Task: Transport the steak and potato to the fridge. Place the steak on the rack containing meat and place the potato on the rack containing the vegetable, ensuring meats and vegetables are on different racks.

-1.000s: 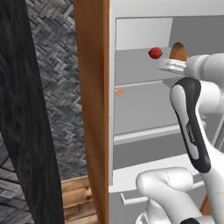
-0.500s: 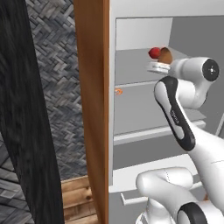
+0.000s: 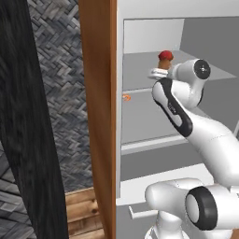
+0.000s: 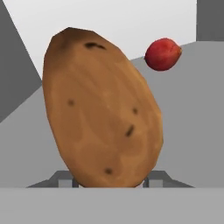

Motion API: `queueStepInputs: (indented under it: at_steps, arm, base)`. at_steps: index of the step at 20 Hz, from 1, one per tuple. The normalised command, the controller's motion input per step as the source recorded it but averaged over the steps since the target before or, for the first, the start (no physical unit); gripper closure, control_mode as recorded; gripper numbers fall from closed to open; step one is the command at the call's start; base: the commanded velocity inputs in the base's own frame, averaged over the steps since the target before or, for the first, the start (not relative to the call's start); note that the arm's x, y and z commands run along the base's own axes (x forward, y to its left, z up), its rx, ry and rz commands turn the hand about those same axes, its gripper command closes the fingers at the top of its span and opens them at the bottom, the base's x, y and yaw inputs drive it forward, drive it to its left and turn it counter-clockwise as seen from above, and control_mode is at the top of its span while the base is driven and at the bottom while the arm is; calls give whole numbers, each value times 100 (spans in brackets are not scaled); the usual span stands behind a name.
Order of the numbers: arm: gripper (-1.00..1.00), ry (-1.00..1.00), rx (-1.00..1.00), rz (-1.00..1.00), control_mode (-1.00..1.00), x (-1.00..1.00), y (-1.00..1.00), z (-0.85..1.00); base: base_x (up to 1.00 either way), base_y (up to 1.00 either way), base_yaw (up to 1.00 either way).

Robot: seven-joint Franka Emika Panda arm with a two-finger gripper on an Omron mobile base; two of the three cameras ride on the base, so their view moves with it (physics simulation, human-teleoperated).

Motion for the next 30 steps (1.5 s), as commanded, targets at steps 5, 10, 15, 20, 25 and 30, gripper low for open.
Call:
queueStepInputs:
  at_steps: [5, 10, 15, 20, 25, 30]
  arm:
    - [100, 7, 0, 0, -100, 45, 1, 0]
    - [100, 0, 0, 0, -100, 34, 0, -3]
    - [100, 0, -1, 0, -100, 39, 0, -22]
    - [100, 0, -3, 0, -100, 49, 0, -40]
    - [100, 0, -3, 0, -100, 51, 2, -37]
    - [-100, 0, -2, 0, -100, 22, 4, -22]
  base:
    - [0, 0, 0]
    - [0, 0, 0]
    - [0, 0, 0]
    - [0, 0, 0]
    - [0, 0, 0]
    - [0, 0, 0]
